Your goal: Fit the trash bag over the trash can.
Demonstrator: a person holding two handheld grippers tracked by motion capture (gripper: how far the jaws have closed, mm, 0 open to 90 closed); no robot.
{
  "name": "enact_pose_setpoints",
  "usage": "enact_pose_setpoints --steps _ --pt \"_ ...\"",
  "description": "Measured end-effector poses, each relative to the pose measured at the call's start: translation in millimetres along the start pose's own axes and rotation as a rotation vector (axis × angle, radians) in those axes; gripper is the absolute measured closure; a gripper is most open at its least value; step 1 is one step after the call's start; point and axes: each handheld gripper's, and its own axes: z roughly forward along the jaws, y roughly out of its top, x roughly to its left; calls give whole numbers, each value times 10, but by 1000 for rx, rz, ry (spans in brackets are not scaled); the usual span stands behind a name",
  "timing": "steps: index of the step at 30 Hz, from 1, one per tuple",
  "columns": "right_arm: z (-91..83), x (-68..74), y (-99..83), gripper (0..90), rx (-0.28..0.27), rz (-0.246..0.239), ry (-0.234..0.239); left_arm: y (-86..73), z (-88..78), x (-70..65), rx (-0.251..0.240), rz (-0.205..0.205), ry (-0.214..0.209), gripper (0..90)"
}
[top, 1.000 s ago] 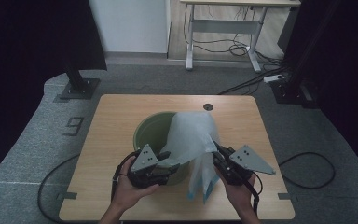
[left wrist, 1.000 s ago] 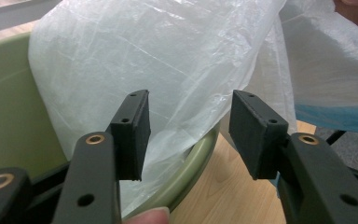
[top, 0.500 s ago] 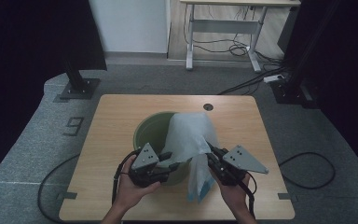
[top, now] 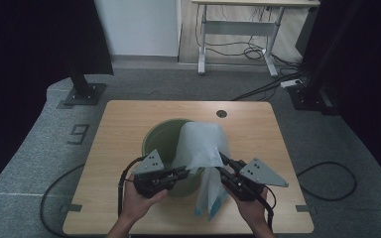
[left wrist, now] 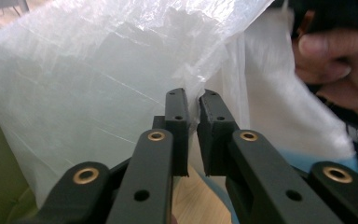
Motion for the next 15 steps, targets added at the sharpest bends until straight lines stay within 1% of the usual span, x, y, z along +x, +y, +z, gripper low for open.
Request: enact_pose_setpoints --steps 1,2,3,4,5,6,7,9,13,15 --pt "-2 -3 -27 530 7 3 14 25 -81 77 -20 -29 11 817" --pt "-2 -3 -27 530 7 3 14 25 -81 77 -20 -29 11 815" --pt "-12 -2 -50 451 6 13 32 32 -117 107 -30 -40 20 815" --pt "-21 -1 -64 400 8 25 45 40 -163 146 -40 -54 34 817" --pt "-64 5 -112 358 13 49 82 47 -243 221 -49 -75 50 822" --pt "-64 5 -112 358 13 49 82 47 -243 221 -49 -75 50 829" --pt "-98 11 -148 334 14 41 103 43 -293 271 -50 -86 66 837" --pt "-119 15 -166 328 17 40 111 38 -309 288 -49 -90 67 845" --pt "-179 35 -231 307 23 53 164 11 -332 334 -48 -105 94 869" --pt "-224 64 -263 297 24 40 183 -9 -327 353 -44 -112 106 873"
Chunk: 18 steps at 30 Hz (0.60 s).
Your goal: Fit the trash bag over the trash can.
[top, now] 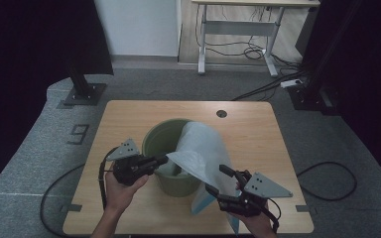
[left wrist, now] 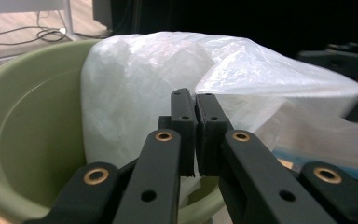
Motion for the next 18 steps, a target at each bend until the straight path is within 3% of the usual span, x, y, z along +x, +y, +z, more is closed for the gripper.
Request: enact_pose_setpoints --steps 2,7,11,18 --pt "-84 8 -58 295 -6 -1 9 -15 -5 23 4 -1 11 875" --pt "-243 -70 -115 294 -36 52 29 -26 -49 77 -2 -18 23 871" --pt "-394 -195 -136 294 -50 74 -14 -49 -99 137 -5 -35 35 869" --pt "-412 -450 -329 294 20 76 -138 -88 -139 194 -8 -54 47 868"
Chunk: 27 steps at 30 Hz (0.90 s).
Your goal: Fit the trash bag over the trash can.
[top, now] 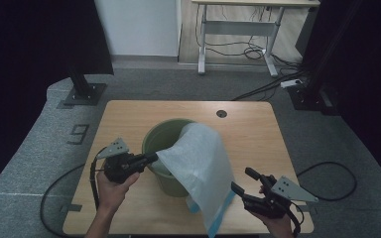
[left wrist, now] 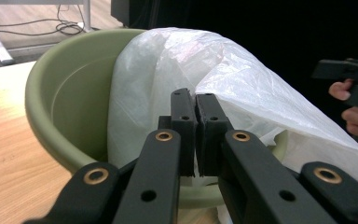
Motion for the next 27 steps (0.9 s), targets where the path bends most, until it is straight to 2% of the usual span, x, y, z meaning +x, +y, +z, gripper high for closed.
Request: enact_pose_setpoints --steps 8,16,22,27 --pt "178 -251 -266 291 71 53 -45 -16 -14 33 14 -4 7 861" --pt "345 -318 -410 287 130 52 -51 -29 -47 57 12 -10 13 860" --pt "531 -354 -630 280 225 66 -58 -46 -50 71 16 -12 13 860" --pt "570 -388 -700 280 238 90 -48 -48 -61 80 16 -14 16 860"
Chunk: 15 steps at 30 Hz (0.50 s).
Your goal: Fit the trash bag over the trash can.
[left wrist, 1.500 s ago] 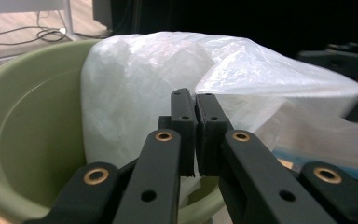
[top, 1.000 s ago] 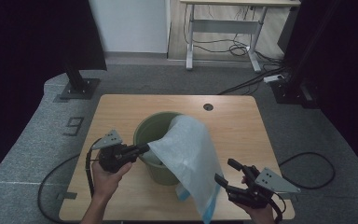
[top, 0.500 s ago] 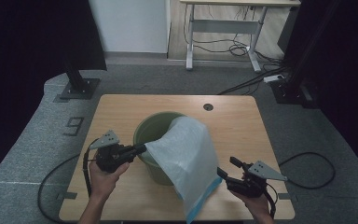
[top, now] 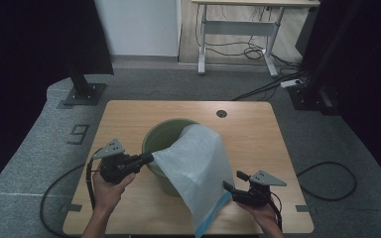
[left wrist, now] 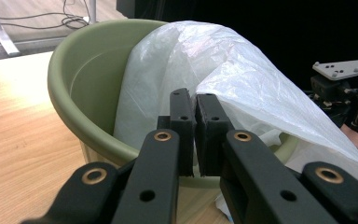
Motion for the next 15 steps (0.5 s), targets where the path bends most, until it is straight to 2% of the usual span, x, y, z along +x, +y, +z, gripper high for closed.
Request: enact_pose_setpoints --steps 6,9,10,11,15 --pt "44 -23 -19 283 6 14 28 1 -6 6 -1 -1 0 860" --pt "67 -24 -20 344 7 19 45 -1 1 5 -1 -3 0 860" --pt "82 -27 -20 431 1 25 58 -2 2 6 0 -3 -1 859" --pt "82 -27 -20 431 1 25 58 -3 3 7 0 -4 -2 859" --pt "88 -34 -19 691 -28 22 90 -5 -4 12 -1 -5 -1 859"
